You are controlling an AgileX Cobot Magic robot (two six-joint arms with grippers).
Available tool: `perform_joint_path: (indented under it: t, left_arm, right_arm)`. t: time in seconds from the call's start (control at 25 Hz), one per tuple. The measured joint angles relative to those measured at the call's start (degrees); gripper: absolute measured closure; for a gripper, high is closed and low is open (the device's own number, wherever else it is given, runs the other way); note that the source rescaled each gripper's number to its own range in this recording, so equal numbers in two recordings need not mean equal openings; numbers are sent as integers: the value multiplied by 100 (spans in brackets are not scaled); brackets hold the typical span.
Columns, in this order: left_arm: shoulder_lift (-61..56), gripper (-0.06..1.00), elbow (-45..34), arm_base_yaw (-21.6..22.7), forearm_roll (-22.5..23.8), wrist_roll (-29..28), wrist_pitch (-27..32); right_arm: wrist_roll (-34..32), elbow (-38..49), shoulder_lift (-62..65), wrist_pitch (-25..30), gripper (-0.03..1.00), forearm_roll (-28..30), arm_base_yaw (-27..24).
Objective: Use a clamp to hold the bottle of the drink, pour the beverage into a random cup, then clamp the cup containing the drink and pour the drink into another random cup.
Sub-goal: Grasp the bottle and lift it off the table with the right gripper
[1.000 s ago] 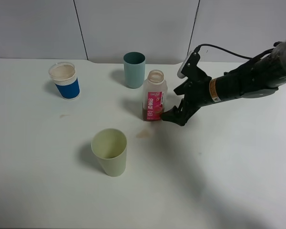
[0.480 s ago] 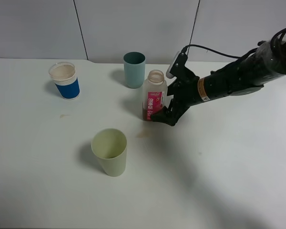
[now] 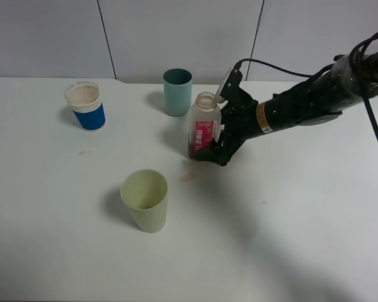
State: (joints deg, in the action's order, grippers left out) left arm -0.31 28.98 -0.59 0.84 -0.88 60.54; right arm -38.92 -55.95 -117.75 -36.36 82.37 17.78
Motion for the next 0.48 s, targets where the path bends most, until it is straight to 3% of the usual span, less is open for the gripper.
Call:
perform_joint_path:
  t: [0.48]
  left_arm:
    - [0, -6, 0, 0, 0, 0, 0]
  right_arm:
    - [0, -260, -224, -246, -1, -14, 159]
